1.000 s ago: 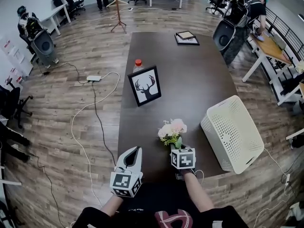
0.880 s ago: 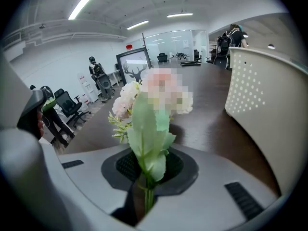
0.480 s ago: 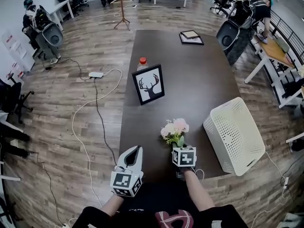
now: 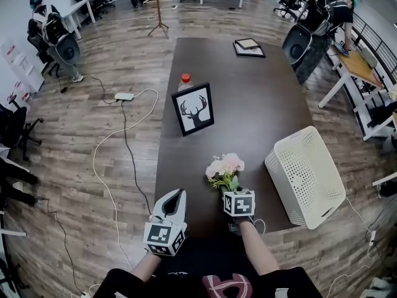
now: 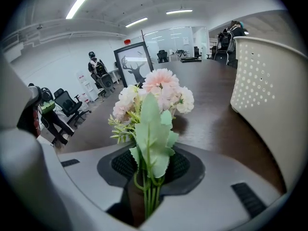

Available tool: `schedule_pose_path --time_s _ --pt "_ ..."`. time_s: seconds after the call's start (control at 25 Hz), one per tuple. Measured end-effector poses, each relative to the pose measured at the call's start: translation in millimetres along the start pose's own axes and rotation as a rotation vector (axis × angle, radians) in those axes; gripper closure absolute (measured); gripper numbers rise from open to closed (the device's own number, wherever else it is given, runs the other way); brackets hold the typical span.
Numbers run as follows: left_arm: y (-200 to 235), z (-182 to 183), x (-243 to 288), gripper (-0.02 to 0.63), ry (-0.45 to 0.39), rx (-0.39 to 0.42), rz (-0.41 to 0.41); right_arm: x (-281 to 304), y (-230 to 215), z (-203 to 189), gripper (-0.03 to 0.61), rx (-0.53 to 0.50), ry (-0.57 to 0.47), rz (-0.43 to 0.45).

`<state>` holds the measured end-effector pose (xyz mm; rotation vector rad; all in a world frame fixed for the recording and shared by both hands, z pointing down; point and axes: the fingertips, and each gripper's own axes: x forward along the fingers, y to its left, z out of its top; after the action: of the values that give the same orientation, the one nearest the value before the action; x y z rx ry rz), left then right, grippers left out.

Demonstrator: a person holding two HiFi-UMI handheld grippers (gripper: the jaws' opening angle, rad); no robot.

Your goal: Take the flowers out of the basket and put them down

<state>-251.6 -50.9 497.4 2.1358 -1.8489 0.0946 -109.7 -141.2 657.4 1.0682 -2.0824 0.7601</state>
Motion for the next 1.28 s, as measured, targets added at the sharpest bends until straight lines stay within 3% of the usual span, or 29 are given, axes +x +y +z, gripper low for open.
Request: schedule_pose_path --time_s 1.28 --pt "1 5 -1 0.604 -0.024 -0.011 -0.010 -11 16 6 0.183 0.003 -0.036 0.052"
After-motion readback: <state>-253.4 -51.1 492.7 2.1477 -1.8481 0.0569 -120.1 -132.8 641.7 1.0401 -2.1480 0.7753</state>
